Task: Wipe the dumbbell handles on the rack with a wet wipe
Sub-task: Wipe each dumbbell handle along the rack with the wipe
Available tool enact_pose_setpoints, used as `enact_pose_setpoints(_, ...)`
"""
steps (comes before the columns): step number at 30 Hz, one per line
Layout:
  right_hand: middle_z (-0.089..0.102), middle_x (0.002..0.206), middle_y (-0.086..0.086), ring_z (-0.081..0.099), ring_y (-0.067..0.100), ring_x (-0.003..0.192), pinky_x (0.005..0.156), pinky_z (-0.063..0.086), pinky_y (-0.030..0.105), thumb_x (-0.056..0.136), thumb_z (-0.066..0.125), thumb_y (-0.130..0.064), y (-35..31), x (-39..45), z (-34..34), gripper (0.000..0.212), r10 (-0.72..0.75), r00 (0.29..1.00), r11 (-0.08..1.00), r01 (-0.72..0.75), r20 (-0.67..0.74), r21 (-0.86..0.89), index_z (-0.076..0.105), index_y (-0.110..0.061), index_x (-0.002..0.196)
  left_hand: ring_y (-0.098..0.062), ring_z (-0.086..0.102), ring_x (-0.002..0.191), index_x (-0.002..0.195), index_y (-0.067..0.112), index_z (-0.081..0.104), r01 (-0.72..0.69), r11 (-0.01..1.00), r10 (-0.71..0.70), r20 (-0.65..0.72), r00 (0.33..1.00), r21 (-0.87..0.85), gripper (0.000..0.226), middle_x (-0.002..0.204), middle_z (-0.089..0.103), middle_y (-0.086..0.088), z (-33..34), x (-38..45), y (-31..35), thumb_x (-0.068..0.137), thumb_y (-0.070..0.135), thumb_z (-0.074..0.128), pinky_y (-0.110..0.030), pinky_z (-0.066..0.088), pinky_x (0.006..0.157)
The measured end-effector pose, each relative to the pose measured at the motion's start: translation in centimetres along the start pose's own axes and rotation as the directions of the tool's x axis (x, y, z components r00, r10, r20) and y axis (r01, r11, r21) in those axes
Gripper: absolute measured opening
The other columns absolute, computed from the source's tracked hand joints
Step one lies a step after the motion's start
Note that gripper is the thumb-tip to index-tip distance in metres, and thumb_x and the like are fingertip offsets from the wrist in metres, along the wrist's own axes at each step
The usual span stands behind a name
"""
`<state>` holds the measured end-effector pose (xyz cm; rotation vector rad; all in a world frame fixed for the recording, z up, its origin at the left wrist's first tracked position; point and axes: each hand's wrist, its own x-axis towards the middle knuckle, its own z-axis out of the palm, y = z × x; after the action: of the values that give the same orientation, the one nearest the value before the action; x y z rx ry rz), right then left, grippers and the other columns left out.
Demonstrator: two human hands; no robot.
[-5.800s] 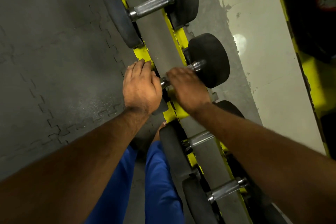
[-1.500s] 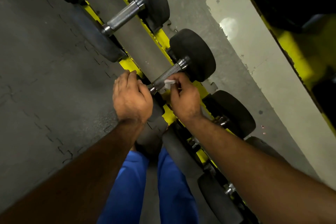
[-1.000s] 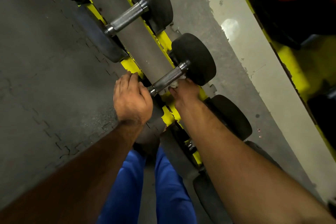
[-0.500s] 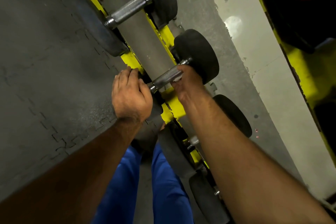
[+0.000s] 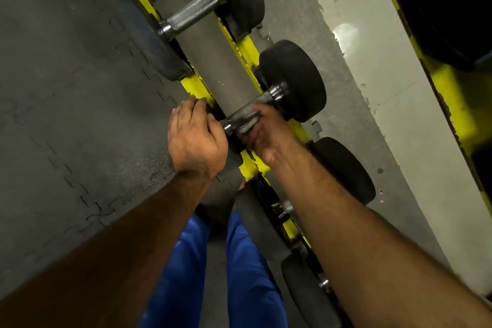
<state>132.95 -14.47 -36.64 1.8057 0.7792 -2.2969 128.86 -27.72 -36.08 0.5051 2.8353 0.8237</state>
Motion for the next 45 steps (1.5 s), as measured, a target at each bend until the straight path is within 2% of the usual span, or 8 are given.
enact_pose_setpoints(7,0.058,0.077,0.007,0.056,0.017,0.067,0.061,0.045,0.026,0.09,0.057,-0.025,1.3,0.7,0.2,0.015,0.008,1.0,0.996,-0.006,0.015,-0.092,0.06,-0.014,0.08,-0.04,0.057,0.116,0.12,-0.005,0.063,-0.012,1.0,0.012,-0.006,1.0,-0.008,0.046,0.125,0.062,-0.023,0.2,0.0,-0.2,0.092,0.023,0.039,-0.055,0.043,0.103)
enact_pose_setpoints(10,0.065,0.078,0.006,0.062,0.016,0.069,0.067,0.05,0.028,0.095,0.054,-0.018,-1.1,1.2,0.0,0.016,-0.08,0.996,0.987,0.084,-0.031,0.139,0.061,-0.011,0.082,-0.04,0.057,0.117,0.12,-0.005,0.062,-0.009,1.0,0.009,-0.007,1.0,-0.004,0.046,0.125,0.062,-0.023,0.2,0.0,-0.3,0.093,0.023,0.04,-0.055,0.043,0.103)
enact_pose_setpoints(15,0.068,0.068,0.004,0.061,0.019,0.069,0.069,0.047,0.03,0.096,0.054,-0.018,-0.9,1.3,0.1,0.024,-0.055,0.998,0.998,0.054,0.03,0.032,0.062,-0.012,0.074,-0.039,0.056,0.118,0.122,-0.005,0.062,-0.002,1.0,0.002,0.004,1.0,-0.009,0.046,0.126,0.062,-0.023,0.1,-0.2,-0.2,0.093,0.024,0.04,-0.055,0.044,0.101)
enact_pose_setpoints(28,0.044,0.06,-0.004,0.044,0.011,0.061,0.078,0.043,0.03,0.098,0.054,-0.025,-2.2,2.7,1.3,0.029,-0.135,0.99,0.912,0.113,0.028,0.394,0.048,-0.018,0.071,-0.038,0.055,0.121,0.123,-0.003,0.061,-0.005,1.0,0.004,0.046,0.999,0.022,0.049,0.129,0.06,-0.021,-0.1,0.1,-0.2,0.093,0.027,0.038,-0.051,0.039,0.108)
enact_pose_setpoints(33,0.057,0.064,-0.001,0.059,0.017,0.067,0.076,0.049,0.033,0.096,0.06,-0.032,-0.4,2.5,0.5,0.025,-0.101,0.99,0.989,0.089,0.094,0.117,0.053,-0.018,0.077,-0.038,0.055,0.12,0.123,-0.004,0.061,-0.006,1.0,0.005,0.044,0.999,0.027,0.049,0.128,0.061,-0.022,-0.3,0.0,0.0,0.092,0.026,0.039,-0.051,0.038,0.109)
enact_pose_setpoints(36,0.059,0.063,-0.002,0.06,0.014,0.062,0.069,0.051,0.028,0.098,0.057,-0.032,-2.2,2.3,0.0,0.029,-0.125,0.99,0.975,0.109,0.072,0.195,0.053,-0.017,0.073,-0.037,0.055,0.12,0.123,-0.003,0.061,0.001,1.0,-0.003,0.049,0.999,0.029,0.049,0.127,0.061,-0.02,-0.3,0.1,0.0,0.092,0.027,0.037,-0.05,0.037,0.11)
enact_pose_setpoints(41,0.069,0.091,0.012,0.064,0.025,0.085,0.081,0.05,0.035,0.09,0.059,-0.055,3.4,1.7,0.2,0.045,-0.042,0.988,0.997,0.05,0.146,-0.052,0.075,-0.013,0.085,-0.036,0.055,0.12,0.123,-0.002,0.061,-0.003,1.0,0.001,0.05,0.999,0.03,0.048,0.128,0.06,-0.019,-0.2,0.0,0.0,0.092,0.026,0.038,-0.049,0.036,0.111)
enact_pose_setpoints(45,0.072,0.086,0.012,0.066,0.019,0.074,0.066,0.053,0.027,0.099,0.043,-0.055,0.6,2.1,-0.5,0.056,-0.067,0.982,0.997,0.06,0.178,0.045,0.069,-0.007,0.089,-0.037,0.056,0.118,0.122,-0.003,0.062,-0.007,1.0,0.007,0.024,1.0,0.022,0.047,0.126,0.062,-0.02,-0.1,0.0,-0.1,0.092,0.026,0.04,-0.051,0.039,0.108)
